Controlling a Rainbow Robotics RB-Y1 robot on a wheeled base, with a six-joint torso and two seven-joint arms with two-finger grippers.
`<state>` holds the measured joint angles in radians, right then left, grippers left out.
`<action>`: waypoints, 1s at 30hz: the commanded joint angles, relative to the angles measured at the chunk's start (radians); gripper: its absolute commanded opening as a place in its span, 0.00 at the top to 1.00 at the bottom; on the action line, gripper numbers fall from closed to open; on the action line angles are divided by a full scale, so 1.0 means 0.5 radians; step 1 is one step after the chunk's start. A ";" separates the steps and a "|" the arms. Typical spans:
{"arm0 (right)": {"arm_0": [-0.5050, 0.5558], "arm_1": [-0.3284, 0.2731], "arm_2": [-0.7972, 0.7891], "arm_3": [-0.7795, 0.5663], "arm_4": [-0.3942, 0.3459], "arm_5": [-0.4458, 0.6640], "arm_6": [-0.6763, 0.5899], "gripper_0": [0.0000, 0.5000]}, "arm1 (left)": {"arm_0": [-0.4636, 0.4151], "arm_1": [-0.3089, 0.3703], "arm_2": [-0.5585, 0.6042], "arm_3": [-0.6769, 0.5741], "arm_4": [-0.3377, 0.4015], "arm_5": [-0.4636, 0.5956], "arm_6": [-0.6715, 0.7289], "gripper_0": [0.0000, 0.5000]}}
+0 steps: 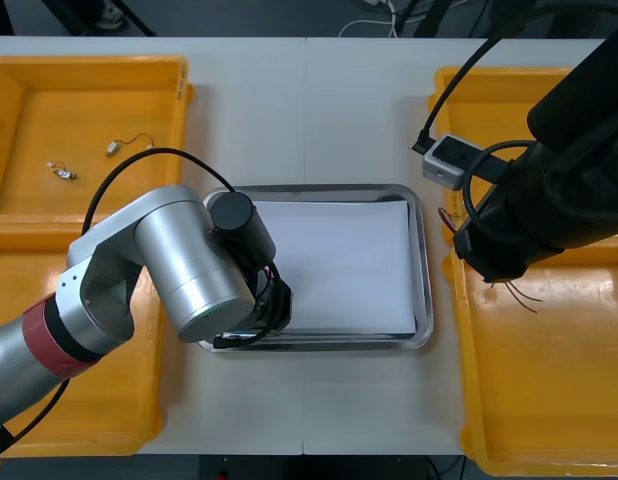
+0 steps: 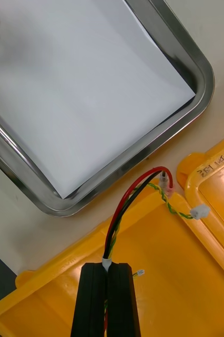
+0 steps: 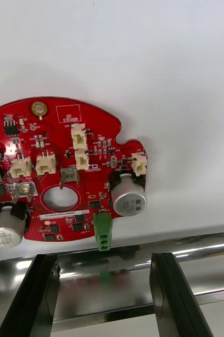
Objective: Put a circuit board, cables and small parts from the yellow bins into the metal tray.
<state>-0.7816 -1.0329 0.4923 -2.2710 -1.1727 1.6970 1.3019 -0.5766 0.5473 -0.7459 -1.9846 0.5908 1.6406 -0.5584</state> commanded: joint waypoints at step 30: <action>-0.078 0.072 0.086 -0.002 0.072 0.018 0.087 1.00 | -0.074 -0.045 0.685 -0.418 0.263 0.559 -0.086 0.00</action>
<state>-0.7820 -1.0227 0.5233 -2.2710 -1.1446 1.6999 1.3021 -0.5780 0.5464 -0.4822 -2.1533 0.6910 1.9104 -0.5294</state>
